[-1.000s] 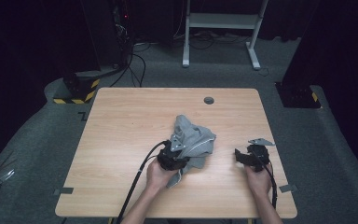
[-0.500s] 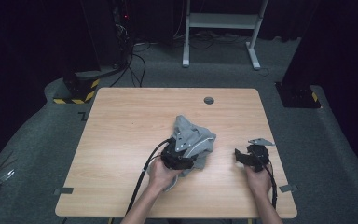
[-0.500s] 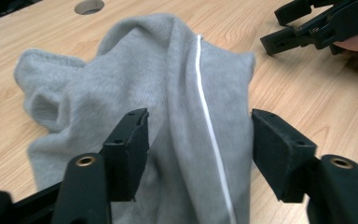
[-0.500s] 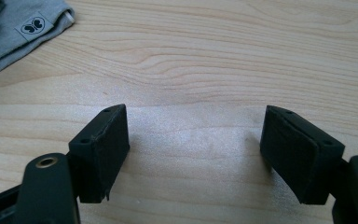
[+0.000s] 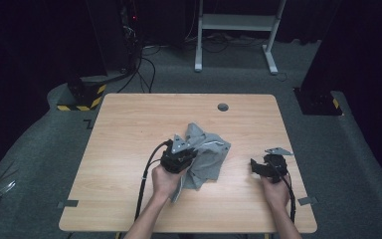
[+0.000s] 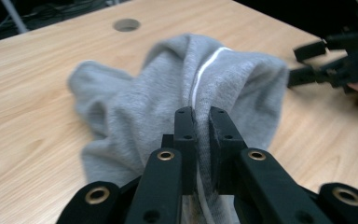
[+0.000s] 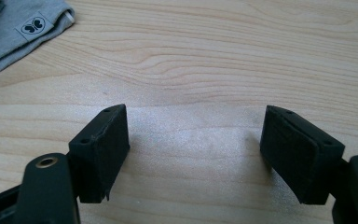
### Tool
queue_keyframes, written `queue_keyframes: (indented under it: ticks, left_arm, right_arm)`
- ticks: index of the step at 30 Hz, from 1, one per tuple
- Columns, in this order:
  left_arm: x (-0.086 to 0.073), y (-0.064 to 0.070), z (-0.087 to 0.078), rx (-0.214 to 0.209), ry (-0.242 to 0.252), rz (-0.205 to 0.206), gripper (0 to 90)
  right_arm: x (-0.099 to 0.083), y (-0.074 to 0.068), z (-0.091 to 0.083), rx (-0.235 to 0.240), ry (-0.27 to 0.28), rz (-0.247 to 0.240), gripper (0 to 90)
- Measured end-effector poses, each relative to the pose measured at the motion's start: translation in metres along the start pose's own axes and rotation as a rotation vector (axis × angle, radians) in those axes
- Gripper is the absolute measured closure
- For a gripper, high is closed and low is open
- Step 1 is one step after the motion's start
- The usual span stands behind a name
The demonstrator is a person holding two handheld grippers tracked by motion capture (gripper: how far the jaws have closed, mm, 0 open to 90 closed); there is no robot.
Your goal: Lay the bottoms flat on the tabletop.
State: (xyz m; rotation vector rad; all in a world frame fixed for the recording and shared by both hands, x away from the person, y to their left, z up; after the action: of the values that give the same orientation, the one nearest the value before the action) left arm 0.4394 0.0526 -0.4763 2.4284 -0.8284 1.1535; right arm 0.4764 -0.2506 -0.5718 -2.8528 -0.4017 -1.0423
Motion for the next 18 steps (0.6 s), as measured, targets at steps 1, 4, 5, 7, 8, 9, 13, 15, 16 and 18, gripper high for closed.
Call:
queue_keyframes:
  ticks: [1, 4, 5, 7, 8, 9, 13, 15, 16, 18]
  left_arm:
    - [-0.001, -0.004, -0.001, 0.011, -0.005, -0.008, 83.4]
    - [-0.007, -0.019, -0.001, 0.047, -0.032, -0.042, 83.4]
    - [-0.009, -0.022, 0.0, 0.056, -0.042, -0.053, 83.4]
    - [-0.02, -0.033, 0.006, 0.087, -0.081, -0.071, 83.4]
    - [-0.024, -0.036, 0.008, 0.099, -0.099, -0.073, 83.4]
    - [-0.03, -0.04, 0.012, 0.112, -0.126, -0.077, 83.3]
    - [-0.051, -0.052, 0.023, 0.134, -0.203, -0.101, 82.6]
    - [-0.053, -0.052, 0.023, 0.131, -0.208, -0.109, 80.7]
    - [-0.053, -0.052, 0.021, 0.131, -0.208, -0.098, 76.3]
    - [-0.048, -0.043, 0.014, 0.105, -0.186, -0.054, 66.3]
  right_arm:
    - [0.0, 0.0, 0.0, 0.0, 0.0, 0.0, 23.8]
    - [0.0, 0.0, 0.0, 0.0, 0.0, 0.0, 23.8]
    - [0.0, 0.0, 0.0, 0.0, -0.001, 0.002, 23.8]
    - [0.0, 0.0, 0.0, 0.0, -0.001, 0.003, 23.8]
    - [0.0, 0.0, 0.0, 0.0, 0.0, 0.0, 23.8]
    - [0.0, 0.0, 0.0, 0.0, -0.001, 0.002, 23.8]
    - [0.0, 0.0, 0.0, 0.0, 0.0, 0.0, 23.8]
    - [0.0, 0.0, 0.0, 0.0, 0.0, 0.0, 23.8]
    - [0.0, 0.0, 0.0, 0.0, -0.001, 0.002, 23.8]
    - [0.0, 0.0, 0.0, 0.0, 0.0, 0.0, 23.8]
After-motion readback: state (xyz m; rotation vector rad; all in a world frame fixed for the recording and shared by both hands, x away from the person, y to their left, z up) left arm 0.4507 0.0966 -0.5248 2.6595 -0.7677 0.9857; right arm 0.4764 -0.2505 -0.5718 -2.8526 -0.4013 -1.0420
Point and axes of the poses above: each handheld gripper's, and its own axes: z roughly forward along the jaws, x roughly out of its top, y roughly to its right, the point moved 7 cm from there along z, roughly forward along the jaws, and after that the axes turned 6 degrees about -y, right-handed, at the moved point
